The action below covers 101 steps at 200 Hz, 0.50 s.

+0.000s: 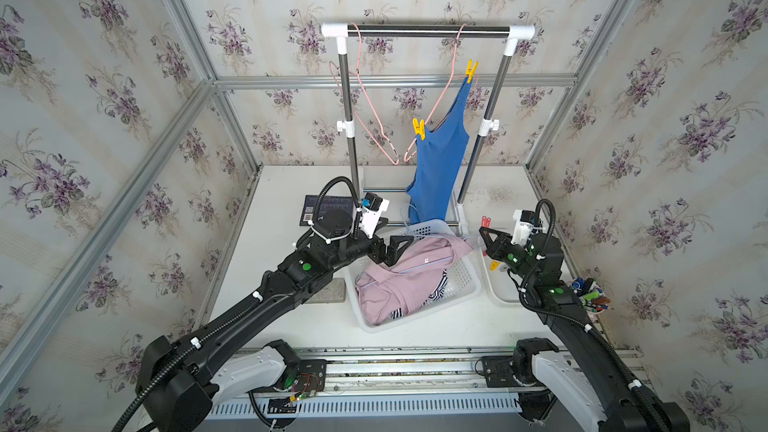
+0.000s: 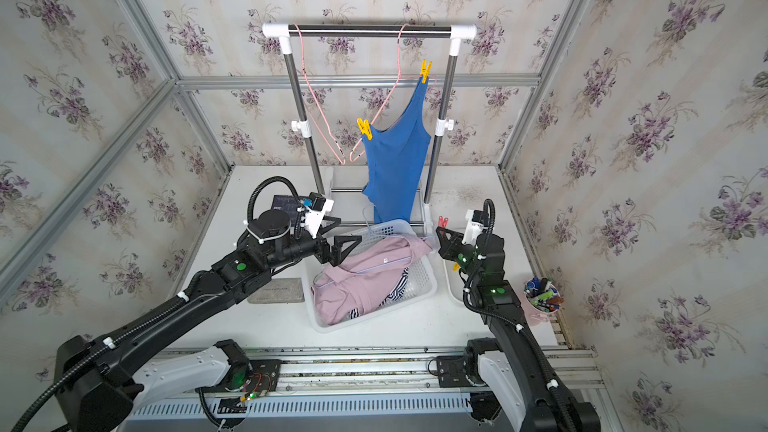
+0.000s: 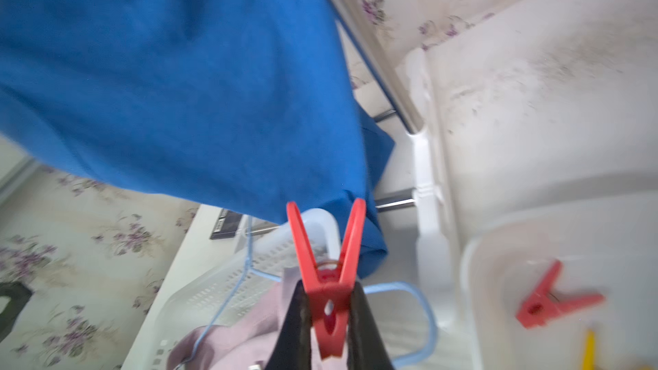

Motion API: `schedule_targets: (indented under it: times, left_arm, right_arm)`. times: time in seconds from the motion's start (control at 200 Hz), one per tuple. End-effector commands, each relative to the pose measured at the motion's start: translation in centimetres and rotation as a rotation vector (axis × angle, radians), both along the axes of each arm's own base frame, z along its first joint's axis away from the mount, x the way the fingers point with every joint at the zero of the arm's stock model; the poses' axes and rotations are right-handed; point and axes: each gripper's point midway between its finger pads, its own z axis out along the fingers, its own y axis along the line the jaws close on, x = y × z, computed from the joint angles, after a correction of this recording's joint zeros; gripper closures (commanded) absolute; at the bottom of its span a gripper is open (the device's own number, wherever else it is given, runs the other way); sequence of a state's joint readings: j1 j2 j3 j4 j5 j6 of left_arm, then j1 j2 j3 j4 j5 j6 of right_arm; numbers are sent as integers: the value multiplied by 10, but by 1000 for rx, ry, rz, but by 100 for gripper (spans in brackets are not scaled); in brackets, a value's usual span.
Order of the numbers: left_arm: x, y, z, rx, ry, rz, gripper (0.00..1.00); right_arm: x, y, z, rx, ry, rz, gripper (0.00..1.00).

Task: Remove the clothespins securing tank tops to the hanger
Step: Place the clothespin in the storage box.

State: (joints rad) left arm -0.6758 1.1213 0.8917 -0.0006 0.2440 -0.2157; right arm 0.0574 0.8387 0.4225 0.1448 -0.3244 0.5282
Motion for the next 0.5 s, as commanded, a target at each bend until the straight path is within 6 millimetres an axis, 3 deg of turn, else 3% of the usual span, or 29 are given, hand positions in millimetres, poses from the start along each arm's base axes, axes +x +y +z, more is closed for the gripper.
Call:
schedule_targets:
  times: [0.0,0.09,0.275,0.5]
  left_arm:
    - [19,26,-34,173,39,161,1]
    - [26,36,-45,252,64,213,2]
    - [27,30,-63,304,152,198,2]
    - [31,29,-86,346,230,217,5]
  right_arm:
    - [-2,-31,-40,-1,141,-137,100]
    - [-3,-47,-60,9,184,-201,100]
    - [-2,-62,-86,-38,254,-265,100]
    - [-3,-74,-104,-74,298,-313,100]
